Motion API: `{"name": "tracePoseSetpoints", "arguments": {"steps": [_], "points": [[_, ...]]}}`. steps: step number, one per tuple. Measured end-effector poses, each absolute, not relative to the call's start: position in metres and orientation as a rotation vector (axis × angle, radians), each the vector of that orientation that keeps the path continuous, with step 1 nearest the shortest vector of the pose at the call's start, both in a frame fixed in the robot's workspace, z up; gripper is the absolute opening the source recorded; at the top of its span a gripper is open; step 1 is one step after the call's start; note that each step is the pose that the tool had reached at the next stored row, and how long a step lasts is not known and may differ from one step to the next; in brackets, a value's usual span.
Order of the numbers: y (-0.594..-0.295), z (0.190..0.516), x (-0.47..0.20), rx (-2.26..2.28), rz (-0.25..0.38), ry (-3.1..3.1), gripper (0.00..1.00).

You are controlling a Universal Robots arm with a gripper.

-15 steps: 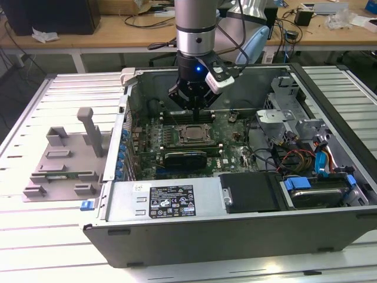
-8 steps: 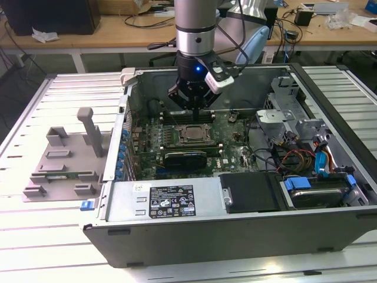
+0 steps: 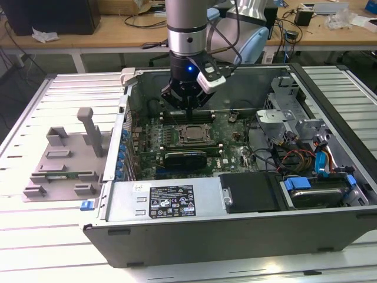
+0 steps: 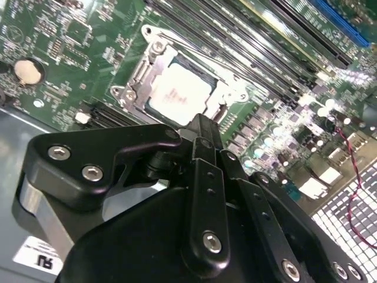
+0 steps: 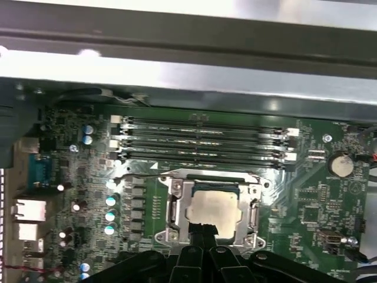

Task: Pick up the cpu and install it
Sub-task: 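Install the first cpu locking lever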

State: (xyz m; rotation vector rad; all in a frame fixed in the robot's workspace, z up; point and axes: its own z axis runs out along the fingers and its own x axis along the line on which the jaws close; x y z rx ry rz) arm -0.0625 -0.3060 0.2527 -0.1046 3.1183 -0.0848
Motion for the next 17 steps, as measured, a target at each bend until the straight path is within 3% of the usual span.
{"name": "tracePoseSetpoints", "arguments": {"steps": [17], "points": [[-0.305, 0.258, -0.083, -0.105, -0.085, 3.118, 0.11]]}}
